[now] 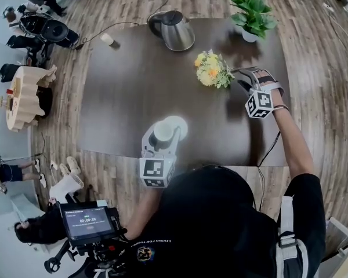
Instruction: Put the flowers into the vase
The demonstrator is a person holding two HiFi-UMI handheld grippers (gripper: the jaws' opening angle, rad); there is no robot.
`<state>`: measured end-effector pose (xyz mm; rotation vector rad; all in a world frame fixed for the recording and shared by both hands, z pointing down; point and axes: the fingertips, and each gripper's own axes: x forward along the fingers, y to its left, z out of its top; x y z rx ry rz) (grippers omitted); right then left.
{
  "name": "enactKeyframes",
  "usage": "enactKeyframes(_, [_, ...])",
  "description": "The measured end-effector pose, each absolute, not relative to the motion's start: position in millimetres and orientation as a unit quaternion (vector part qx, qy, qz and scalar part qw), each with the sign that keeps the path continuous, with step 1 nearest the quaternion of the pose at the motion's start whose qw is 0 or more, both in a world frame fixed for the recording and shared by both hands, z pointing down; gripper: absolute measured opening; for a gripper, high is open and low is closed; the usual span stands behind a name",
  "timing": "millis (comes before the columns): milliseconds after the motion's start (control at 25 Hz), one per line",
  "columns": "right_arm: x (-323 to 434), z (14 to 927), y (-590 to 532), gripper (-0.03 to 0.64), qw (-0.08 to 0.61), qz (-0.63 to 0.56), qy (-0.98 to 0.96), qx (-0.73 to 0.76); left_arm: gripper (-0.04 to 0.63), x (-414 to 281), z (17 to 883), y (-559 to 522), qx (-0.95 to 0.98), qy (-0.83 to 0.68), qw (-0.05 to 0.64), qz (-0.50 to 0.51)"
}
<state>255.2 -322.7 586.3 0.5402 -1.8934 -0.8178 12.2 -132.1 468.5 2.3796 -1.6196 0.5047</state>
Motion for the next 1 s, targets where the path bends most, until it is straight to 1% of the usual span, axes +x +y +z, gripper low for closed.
enactKeyframes(600, [260.9, 666.3, -380.5, 0.167, 0.548, -0.309, -0.757, 0.174, 0.244, 1.4, 480.5, -145.1, 0.797, -0.559, 0.142, 0.179])
enactKeyframes(1000, [254.1, 681.3, -393.9, 0.167, 0.559, -0.304, -0.754, 0.163, 0.244, -3.6, 487.0, -146.7, 0.792, -0.563, 0.148, 0.185])
